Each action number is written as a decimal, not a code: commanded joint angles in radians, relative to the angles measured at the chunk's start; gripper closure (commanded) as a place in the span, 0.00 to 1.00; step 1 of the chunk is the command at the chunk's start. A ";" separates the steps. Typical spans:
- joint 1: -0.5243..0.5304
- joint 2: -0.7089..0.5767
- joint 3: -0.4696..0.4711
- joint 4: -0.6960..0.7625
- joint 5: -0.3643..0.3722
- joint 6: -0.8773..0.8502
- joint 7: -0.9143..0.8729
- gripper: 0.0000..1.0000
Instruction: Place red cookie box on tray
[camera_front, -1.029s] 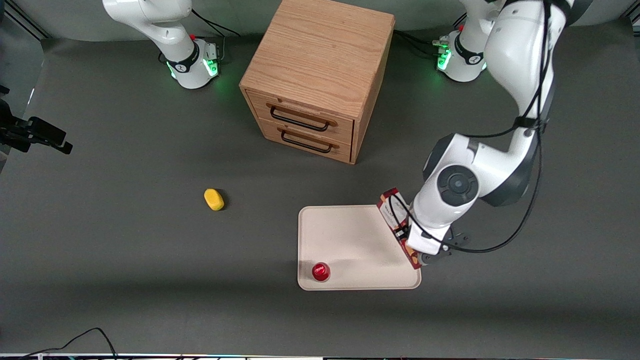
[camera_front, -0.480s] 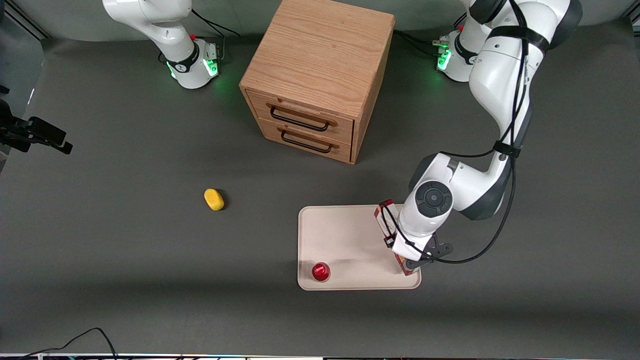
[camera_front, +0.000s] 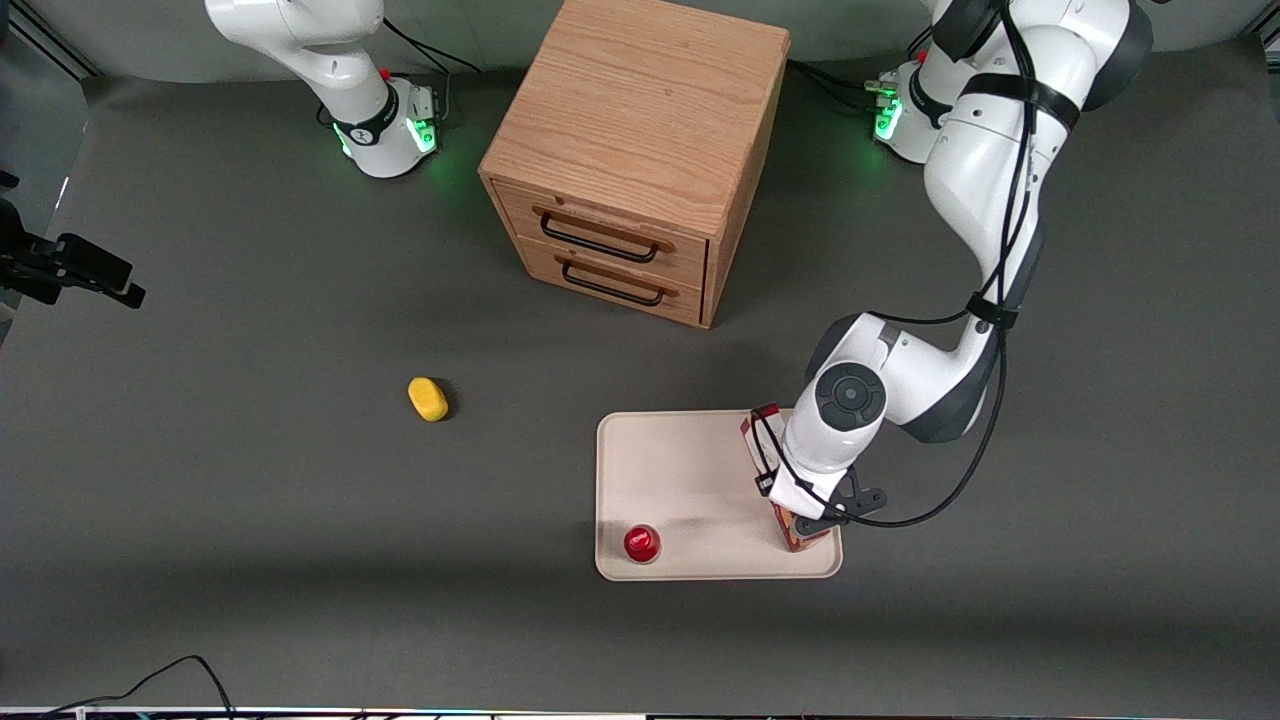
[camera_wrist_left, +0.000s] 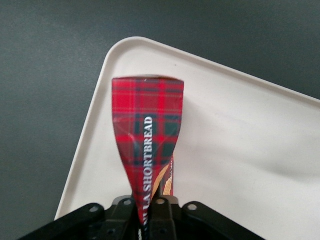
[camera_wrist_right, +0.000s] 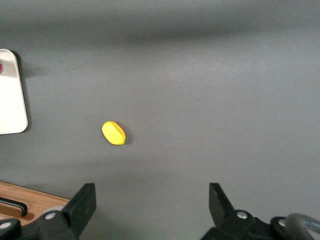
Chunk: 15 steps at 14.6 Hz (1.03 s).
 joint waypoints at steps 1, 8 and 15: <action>0.000 -0.009 0.002 -0.027 0.015 0.018 -0.001 0.00; 0.037 -0.150 0.003 0.085 -0.058 -0.449 0.156 0.00; 0.123 -0.483 0.144 -0.054 -0.265 -0.733 0.587 0.00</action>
